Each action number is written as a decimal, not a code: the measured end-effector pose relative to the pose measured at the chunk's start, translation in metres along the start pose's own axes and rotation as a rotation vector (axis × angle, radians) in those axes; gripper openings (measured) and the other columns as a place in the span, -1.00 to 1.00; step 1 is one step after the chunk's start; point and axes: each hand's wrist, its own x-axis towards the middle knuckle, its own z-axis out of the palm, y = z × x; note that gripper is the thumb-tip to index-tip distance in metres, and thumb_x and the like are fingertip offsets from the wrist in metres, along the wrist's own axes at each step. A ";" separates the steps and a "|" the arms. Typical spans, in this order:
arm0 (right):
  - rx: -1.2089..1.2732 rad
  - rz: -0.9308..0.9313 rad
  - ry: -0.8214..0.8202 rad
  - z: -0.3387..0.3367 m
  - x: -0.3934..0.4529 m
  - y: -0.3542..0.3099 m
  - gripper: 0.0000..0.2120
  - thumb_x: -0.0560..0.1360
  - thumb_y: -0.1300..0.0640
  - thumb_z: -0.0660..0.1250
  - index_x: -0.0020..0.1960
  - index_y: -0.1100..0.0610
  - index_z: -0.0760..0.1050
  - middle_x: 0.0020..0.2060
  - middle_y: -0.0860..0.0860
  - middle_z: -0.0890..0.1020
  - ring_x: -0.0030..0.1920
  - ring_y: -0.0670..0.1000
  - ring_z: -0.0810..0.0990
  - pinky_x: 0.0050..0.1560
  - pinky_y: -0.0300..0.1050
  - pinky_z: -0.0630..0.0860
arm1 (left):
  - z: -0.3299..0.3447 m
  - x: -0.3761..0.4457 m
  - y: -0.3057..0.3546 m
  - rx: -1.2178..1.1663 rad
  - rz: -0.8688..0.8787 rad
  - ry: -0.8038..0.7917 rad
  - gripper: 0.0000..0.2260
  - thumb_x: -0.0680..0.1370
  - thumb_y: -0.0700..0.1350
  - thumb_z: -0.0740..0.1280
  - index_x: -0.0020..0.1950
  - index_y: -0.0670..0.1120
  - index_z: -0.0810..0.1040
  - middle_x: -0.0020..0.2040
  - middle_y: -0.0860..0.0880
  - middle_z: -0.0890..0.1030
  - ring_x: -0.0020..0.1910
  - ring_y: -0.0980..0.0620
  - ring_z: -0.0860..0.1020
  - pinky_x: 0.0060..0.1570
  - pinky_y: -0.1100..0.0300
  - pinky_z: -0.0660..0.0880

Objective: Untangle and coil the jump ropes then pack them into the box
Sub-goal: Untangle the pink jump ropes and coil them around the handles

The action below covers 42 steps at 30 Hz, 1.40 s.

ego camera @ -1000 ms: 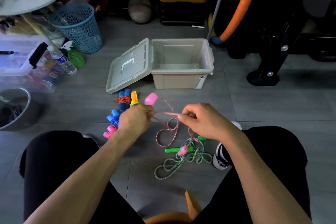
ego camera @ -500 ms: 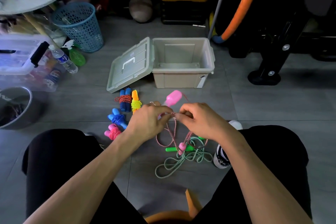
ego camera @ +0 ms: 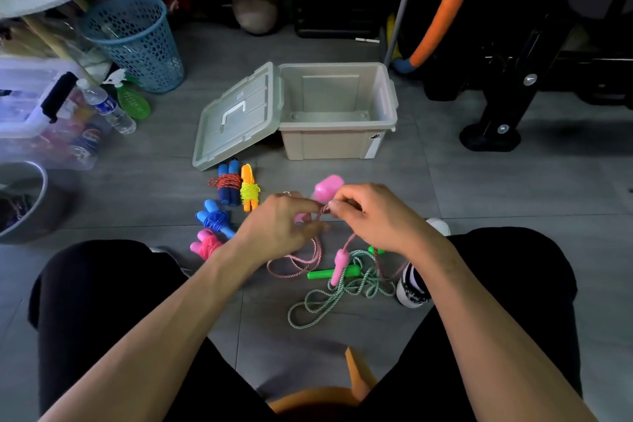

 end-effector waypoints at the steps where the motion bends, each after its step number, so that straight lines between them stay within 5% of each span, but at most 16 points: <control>1: 0.006 0.003 0.000 0.000 0.000 0.000 -0.72 0.60 0.03 0.23 -0.20 0.17 0.48 -0.42 -0.03 0.47 -0.41 -0.05 0.38 -0.36 -0.12 0.28 | 0.003 0.001 0.001 0.025 0.019 0.036 -0.78 0.47 0.18 0.27 -0.08 0.09 0.62 -0.26 0.07 0.53 -0.24 -0.04 0.52 -0.20 0.04 0.51; 7: 0.000 0.028 0.016 -0.010 -0.004 0.007 -0.82 0.60 0.05 0.26 -0.11 0.09 0.55 -0.35 -0.10 0.55 -0.33 -0.04 0.49 -0.32 -0.16 0.36 | -0.019 0.008 -0.017 0.262 -0.360 0.200 -0.86 0.56 -0.02 0.30 0.01 0.05 0.64 -0.11 -0.06 0.62 -0.08 -0.19 0.57 -0.16 0.08 0.48; 12: -0.006 0.039 0.025 -0.012 -0.003 0.013 -0.85 0.60 0.10 0.26 -0.10 0.08 0.56 -0.37 -0.11 0.54 -0.33 -0.08 0.48 -0.28 -0.17 0.39 | -0.018 0.003 -0.049 0.367 -0.750 -0.045 -0.73 0.56 -0.08 0.20 0.24 -0.02 0.49 0.18 -0.18 0.56 0.07 -0.24 0.57 0.06 -0.04 0.52; 17: -0.014 0.026 0.028 -0.010 -0.007 0.013 -0.83 0.60 0.11 0.26 -0.12 0.11 0.56 -0.35 -0.05 0.57 -0.30 0.00 0.52 -0.25 -0.07 0.44 | -0.011 0.004 -0.019 0.025 -0.386 -0.088 -0.64 0.42 0.12 0.48 0.19 0.10 0.61 -0.05 0.02 0.59 -0.07 -0.01 0.54 0.00 0.23 0.44; 21: -0.009 0.017 0.003 -0.003 -0.005 0.012 -0.83 0.59 0.10 0.27 -0.11 0.15 0.56 -0.37 -0.04 0.56 -0.42 -0.10 0.44 -0.36 -0.18 0.34 | 0.003 0.006 0.004 -0.036 -0.021 -0.013 -0.66 0.43 0.27 0.29 0.06 0.14 0.66 -0.21 0.05 0.59 -0.20 0.00 0.56 -0.14 0.08 0.53; 23: -0.029 0.025 -0.011 -0.002 -0.005 0.012 -0.80 0.59 0.07 0.27 -0.11 0.15 0.57 -0.36 0.00 0.58 -0.40 -0.06 0.46 -0.35 -0.16 0.34 | 0.005 0.007 0.000 0.060 -0.037 0.067 -0.77 0.50 0.18 0.28 0.00 0.13 0.66 -0.16 0.01 0.61 -0.15 -0.06 0.56 -0.18 0.06 0.53; 26: -0.032 0.055 0.004 -0.008 -0.007 0.015 -0.77 0.58 0.03 0.26 -0.17 0.11 0.56 -0.35 0.01 0.60 -0.37 -0.03 0.52 -0.33 -0.09 0.41 | -0.001 0.011 -0.014 0.311 -0.285 0.093 -0.83 0.58 0.07 0.26 0.07 0.11 0.62 -0.03 -0.05 0.61 -0.06 -0.14 0.58 -0.20 0.13 0.43; 29: -0.010 0.072 0.047 -0.015 -0.008 0.019 -0.80 0.57 0.02 0.27 -0.17 0.06 0.58 -0.38 -0.06 0.57 -0.36 -0.04 0.50 -0.31 -0.10 0.41 | -0.008 0.012 -0.038 0.482 -0.623 -0.117 -0.80 0.58 -0.10 0.18 0.18 0.07 0.42 -0.02 -0.11 0.56 -0.11 -0.20 0.55 -0.19 0.06 0.41; 31: -0.001 0.075 0.056 -0.015 -0.008 0.020 -0.81 0.58 0.03 0.28 -0.15 0.06 0.59 -0.41 -0.10 0.53 -0.40 -0.13 0.44 -0.33 -0.16 0.37 | -0.011 0.009 -0.042 0.470 -0.677 -0.198 -0.76 0.53 -0.15 0.18 0.18 0.04 0.38 -0.06 -0.09 0.52 -0.12 -0.18 0.53 -0.19 0.04 0.45; 36: 0.009 0.055 0.014 -0.008 -0.006 0.017 -0.81 0.58 0.04 0.28 -0.19 0.03 0.53 -0.44 -0.12 0.49 -0.43 -0.16 0.42 -0.36 -0.19 0.33 | -0.006 0.004 -0.008 0.016 -0.288 -0.069 -0.59 0.41 0.20 0.43 0.21 0.11 0.60 -0.04 -0.02 0.61 -0.04 -0.05 0.58 0.05 0.10 0.51; 39: -0.002 0.039 -0.029 -0.003 -0.005 0.012 -0.78 0.59 0.03 0.29 -0.21 0.06 0.52 -0.46 -0.08 0.49 -0.45 -0.11 0.37 -0.38 -0.15 0.30 | 0.006 0.004 0.010 0.010 -0.026 0.016 -0.69 0.45 0.20 0.27 0.05 0.11 0.66 -0.20 0.01 0.58 -0.20 -0.02 0.55 -0.14 0.05 0.54; 42: -0.027 0.056 -0.061 -0.005 -0.006 0.011 -0.76 0.59 0.01 0.27 -0.21 0.07 0.52 -0.45 -0.06 0.51 -0.46 -0.07 0.39 -0.38 -0.10 0.32 | 0.005 0.007 0.007 0.161 -0.090 0.122 -0.81 0.55 0.10 0.27 0.01 0.11 0.66 -0.12 -0.02 0.61 -0.10 -0.09 0.57 -0.20 0.06 0.52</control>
